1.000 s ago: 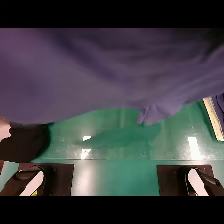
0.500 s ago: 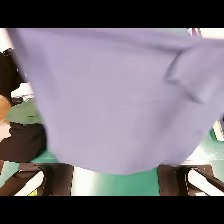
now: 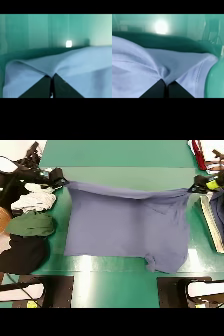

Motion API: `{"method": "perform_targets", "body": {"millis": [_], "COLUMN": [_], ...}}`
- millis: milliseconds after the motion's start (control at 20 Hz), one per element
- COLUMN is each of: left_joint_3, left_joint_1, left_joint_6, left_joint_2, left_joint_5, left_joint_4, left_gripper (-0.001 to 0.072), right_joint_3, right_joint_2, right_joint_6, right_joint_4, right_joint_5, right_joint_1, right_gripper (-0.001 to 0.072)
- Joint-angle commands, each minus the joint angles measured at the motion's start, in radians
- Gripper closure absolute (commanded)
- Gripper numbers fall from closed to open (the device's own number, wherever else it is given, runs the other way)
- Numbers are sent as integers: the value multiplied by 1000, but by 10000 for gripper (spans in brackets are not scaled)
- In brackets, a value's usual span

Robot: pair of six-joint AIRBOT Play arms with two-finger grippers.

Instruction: Fold the shirts.

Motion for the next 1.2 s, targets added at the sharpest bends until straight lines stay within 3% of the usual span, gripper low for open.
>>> {"method": "perform_targets", "body": {"millis": [0,200,300,450,650,800,1000,1050,1100,1150], "left_joint_3": [46,112,134,127,6,-114,-166,-164,-163,-153], "left_joint_1": [-3,-2,-2,-3,-3,-3,-3,-3,-3,0], "left_joint_6": [11,94,145,138,142,142,141,138,117,101], "left_joint_2": [-111,-114,-114,-114,-114,-114,-114,-114,-114,-113], "left_joint_5": [188,179,80,-74,-171,-93,-40,-43,-56,-100], "left_joint_4": [-56,-50,-33,114,179,179,180,179,177,179], "left_gripper": [682,681,682,682,683,682,679,502,168,197], "right_joint_3": [101,248,275,255,-7,-234,-383,-391,-388,-372], "right_joint_2": [-126,-154,-150,-143,-51,34,94,98,99,99], "right_joint_6": [-2,-2,-21,-22,-21,-8,0,0,12,24], "right_joint_4": [10,6,-20,-107,-117,-103,-104,-105,-104,-105], "right_joint_5": [-90,-135,-78,54,18,-141,-225,-225,-215,-191], "right_joint_1": [6,6,6,6,6,12,49,59,66,66], "right_gripper": [698,698,698,698,698,698,689,530,319,309]}}
